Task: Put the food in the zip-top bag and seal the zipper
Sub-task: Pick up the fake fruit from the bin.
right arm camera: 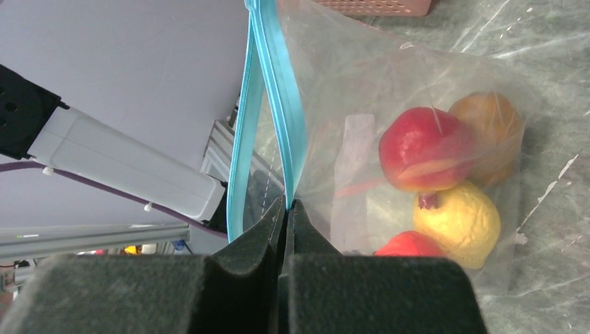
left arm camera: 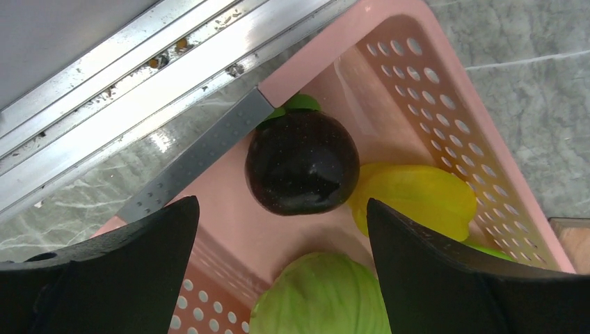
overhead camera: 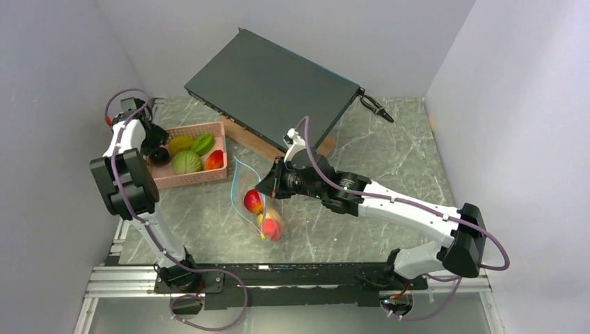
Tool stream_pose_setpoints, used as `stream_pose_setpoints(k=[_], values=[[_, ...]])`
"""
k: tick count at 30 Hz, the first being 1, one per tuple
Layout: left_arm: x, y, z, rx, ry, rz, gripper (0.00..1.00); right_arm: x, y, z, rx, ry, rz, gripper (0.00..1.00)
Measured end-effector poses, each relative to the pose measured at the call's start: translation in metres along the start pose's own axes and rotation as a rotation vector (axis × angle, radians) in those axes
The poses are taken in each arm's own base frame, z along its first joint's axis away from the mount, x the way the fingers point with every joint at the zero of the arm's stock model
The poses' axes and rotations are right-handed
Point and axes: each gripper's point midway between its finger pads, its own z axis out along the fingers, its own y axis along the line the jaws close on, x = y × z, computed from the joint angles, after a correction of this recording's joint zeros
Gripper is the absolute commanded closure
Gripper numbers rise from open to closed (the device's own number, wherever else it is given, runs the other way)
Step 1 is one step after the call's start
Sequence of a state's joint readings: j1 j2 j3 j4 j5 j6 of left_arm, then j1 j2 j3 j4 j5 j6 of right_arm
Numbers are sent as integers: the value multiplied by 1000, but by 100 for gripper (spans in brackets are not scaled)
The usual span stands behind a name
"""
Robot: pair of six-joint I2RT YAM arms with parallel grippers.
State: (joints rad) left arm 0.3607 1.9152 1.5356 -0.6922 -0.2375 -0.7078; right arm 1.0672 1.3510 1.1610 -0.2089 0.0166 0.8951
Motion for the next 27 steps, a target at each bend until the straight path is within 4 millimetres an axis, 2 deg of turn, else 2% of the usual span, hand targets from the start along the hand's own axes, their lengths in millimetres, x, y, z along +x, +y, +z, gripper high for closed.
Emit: stream_pose_setpoints(k=[8, 15, 20, 27], values=[[10, 1, 25, -18, 32, 45, 14, 0, 1, 0, -1, 2, 14, 100], [6, -3, 29, -4, 11, 64, 21, 5, 1, 2, -8, 23, 18, 100], [1, -6, 30, 10, -8, 74, 32, 5, 2, 2, -10, 26, 19, 100], [-3, -9, 31, 25, -28, 91, 41, 5, 2, 2, -10, 26, 19, 100]])
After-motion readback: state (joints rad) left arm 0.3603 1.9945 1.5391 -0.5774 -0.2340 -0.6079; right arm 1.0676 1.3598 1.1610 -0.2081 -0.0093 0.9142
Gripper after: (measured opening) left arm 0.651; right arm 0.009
